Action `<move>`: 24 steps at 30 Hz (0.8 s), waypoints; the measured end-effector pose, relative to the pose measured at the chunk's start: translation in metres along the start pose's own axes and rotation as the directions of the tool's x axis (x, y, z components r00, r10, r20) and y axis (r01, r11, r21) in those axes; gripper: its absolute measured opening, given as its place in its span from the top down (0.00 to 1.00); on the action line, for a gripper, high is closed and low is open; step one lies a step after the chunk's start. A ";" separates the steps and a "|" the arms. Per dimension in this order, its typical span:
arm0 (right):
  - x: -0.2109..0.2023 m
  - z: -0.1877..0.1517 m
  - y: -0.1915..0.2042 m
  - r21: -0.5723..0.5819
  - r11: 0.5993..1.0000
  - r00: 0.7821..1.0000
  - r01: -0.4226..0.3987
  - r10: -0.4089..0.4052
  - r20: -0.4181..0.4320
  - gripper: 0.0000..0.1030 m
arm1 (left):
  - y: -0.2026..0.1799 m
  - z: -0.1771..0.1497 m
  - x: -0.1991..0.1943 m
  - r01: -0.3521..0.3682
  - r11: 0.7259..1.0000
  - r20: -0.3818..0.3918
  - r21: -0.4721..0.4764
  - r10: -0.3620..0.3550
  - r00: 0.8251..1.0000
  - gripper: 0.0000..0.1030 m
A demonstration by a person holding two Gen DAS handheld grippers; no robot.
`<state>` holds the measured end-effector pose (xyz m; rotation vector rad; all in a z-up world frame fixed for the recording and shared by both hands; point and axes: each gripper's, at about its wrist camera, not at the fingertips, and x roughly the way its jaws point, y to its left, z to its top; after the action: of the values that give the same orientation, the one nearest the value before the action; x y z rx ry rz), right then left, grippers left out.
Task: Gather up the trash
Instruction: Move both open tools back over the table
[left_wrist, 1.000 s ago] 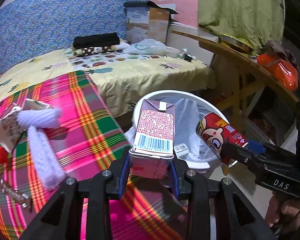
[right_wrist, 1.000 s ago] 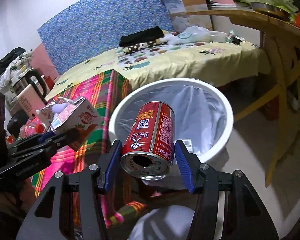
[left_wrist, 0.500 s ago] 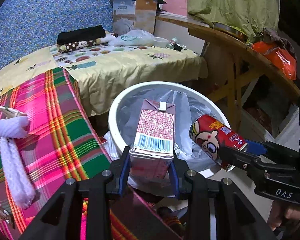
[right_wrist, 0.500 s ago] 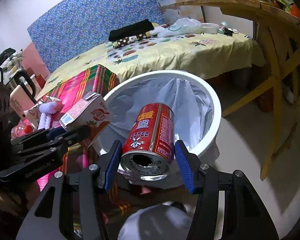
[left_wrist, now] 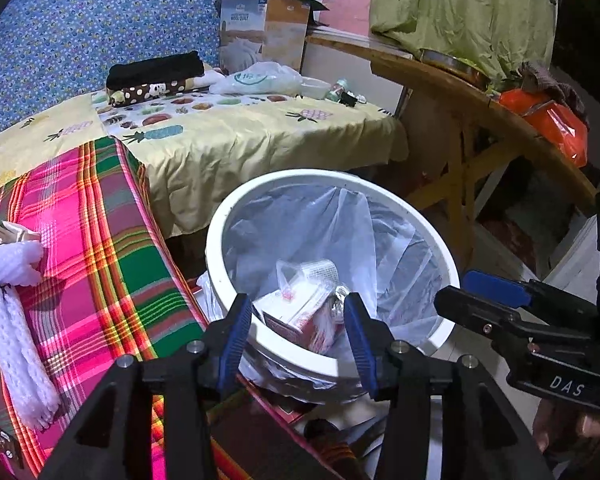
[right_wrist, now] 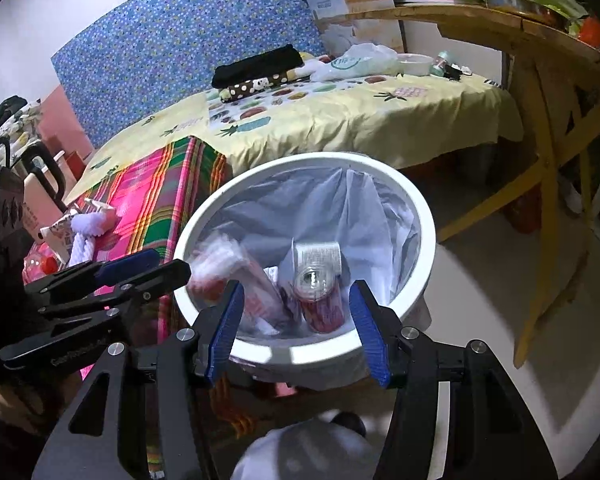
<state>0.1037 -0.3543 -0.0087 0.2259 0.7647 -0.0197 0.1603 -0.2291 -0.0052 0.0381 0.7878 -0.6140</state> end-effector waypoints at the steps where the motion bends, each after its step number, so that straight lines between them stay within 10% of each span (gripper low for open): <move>1: -0.002 0.000 -0.001 0.002 1.000 1.000 -0.002 0.002 0.007 0.45 | 0.001 0.000 -0.002 0.000 1.000 0.004 -0.004 0.000 1.000 0.51; 24: -0.017 -0.007 0.052 -0.090 0.985 0.988 -0.150 0.152 0.010 0.45 | 0.047 -0.041 -0.071 -0.103 0.985 0.069 -0.135 0.113 0.991 0.51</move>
<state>0.0920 -0.3032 0.0087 0.1986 0.7280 0.1557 0.1200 -0.1439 0.0040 -0.0622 0.7455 -0.4570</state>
